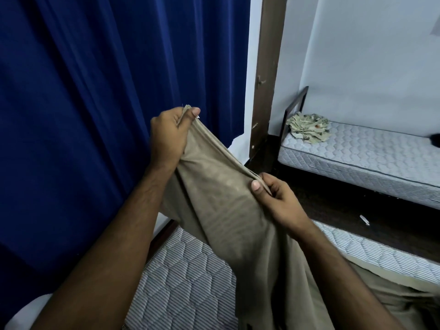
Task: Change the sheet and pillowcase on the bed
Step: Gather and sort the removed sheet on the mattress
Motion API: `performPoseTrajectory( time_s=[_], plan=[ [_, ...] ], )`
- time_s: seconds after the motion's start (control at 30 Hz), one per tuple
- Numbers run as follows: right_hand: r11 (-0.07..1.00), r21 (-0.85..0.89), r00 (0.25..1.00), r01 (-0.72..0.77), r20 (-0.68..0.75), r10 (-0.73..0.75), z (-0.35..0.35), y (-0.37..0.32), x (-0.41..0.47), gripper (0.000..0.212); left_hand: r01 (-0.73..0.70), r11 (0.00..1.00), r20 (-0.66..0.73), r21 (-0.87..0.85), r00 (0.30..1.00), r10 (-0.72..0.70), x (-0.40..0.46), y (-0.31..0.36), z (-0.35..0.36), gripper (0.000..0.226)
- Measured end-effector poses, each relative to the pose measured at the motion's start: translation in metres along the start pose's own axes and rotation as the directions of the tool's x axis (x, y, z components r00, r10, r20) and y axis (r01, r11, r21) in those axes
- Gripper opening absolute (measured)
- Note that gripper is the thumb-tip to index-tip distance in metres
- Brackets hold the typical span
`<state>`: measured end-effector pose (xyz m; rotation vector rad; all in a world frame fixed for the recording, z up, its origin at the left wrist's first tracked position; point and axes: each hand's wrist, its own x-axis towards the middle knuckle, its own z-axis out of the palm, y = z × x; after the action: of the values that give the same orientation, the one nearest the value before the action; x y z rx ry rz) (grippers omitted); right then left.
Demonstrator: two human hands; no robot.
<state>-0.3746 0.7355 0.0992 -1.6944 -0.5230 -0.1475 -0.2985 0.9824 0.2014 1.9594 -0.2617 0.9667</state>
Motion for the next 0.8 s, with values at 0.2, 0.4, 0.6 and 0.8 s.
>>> performPoseTrajectory(
  time_s=[0.2,0.4,0.6,0.8],
  plan=[
    [0.946,0.285,0.985,-0.156,0.112,0.129,-0.007,-0.005,-0.016,0.025,0.18,0.983,0.155,-0.021,0.972,-0.174,0.0,-0.011,0.011,0.065],
    [0.97,0.159,0.965,-0.184,-0.159,0.209,-0.026,-0.002,0.005,0.061,0.386,0.893,0.375,-0.233,0.883,-0.284,-0.003,-0.013,0.022,0.05],
    [0.959,0.124,0.929,-0.257,-0.243,0.28,-0.029,-0.008,0.008,0.044,0.516,0.793,0.471,-0.322,0.815,-0.339,0.009,-0.014,0.029,0.033],
    [0.945,0.037,0.923,-0.325,-0.208,0.325,-0.022,-0.011,0.002,0.027,0.628,0.684,0.393,-0.372,0.774,-0.497,0.009,-0.011,0.044,0.031]
  ],
)
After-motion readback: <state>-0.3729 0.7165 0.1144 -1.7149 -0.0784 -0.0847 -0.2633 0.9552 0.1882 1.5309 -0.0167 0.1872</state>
